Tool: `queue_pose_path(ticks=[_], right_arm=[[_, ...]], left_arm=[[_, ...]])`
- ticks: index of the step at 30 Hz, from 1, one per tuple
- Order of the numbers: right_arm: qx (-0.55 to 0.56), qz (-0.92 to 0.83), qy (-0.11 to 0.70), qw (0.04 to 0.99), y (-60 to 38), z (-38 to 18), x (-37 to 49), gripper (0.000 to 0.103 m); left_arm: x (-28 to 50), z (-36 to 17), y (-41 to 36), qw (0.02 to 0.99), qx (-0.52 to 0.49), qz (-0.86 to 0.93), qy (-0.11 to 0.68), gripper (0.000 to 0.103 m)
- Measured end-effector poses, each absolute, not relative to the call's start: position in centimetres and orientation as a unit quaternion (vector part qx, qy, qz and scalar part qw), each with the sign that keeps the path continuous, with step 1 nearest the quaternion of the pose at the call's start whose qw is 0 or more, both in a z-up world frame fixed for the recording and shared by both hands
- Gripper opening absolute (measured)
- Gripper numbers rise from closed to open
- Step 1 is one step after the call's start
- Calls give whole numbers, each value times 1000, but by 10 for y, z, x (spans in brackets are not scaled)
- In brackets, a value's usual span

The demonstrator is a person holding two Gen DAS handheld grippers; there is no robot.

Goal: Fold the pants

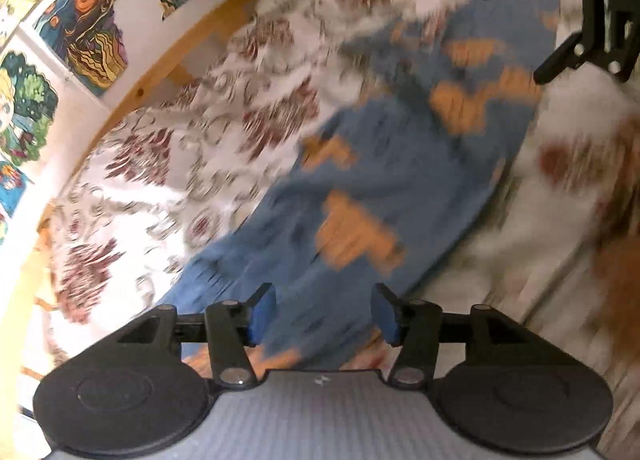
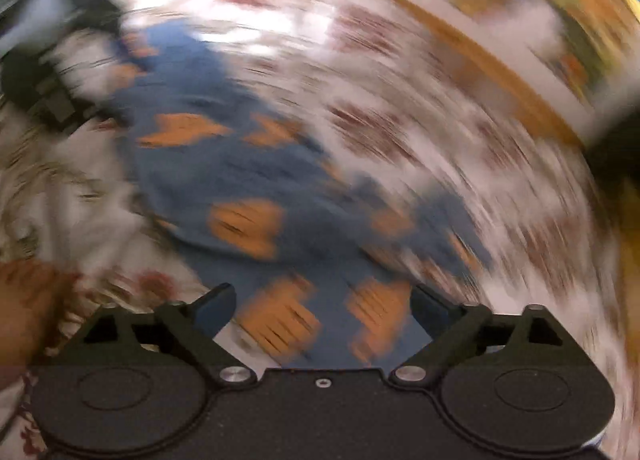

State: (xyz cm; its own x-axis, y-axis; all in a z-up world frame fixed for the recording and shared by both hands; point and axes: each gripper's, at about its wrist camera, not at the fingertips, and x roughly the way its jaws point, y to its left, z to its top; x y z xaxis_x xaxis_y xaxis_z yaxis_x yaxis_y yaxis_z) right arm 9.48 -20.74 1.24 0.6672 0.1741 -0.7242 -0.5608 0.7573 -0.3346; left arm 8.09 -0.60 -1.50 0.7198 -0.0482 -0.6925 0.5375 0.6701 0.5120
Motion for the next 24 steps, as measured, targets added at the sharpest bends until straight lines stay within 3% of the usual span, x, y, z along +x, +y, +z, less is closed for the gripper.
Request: queue_pose_path(ticks=[4,8,17,24], right_arm=[[-133,154,384,901,-267,20,113,100],[-14,112,397,911,-301,11,130,102],[67,113,421,897,-319,-18,150,102],[79,143,418,893,-315,-24,154,102]], left_arm=[[85,-7,-48,878,298,-201,316,59],[82,-9,-100,889,302,-205,277,59],[81,-48,-178,864,386,-192,262,55],[101,-54,-183,869,367,-147,298,28]])
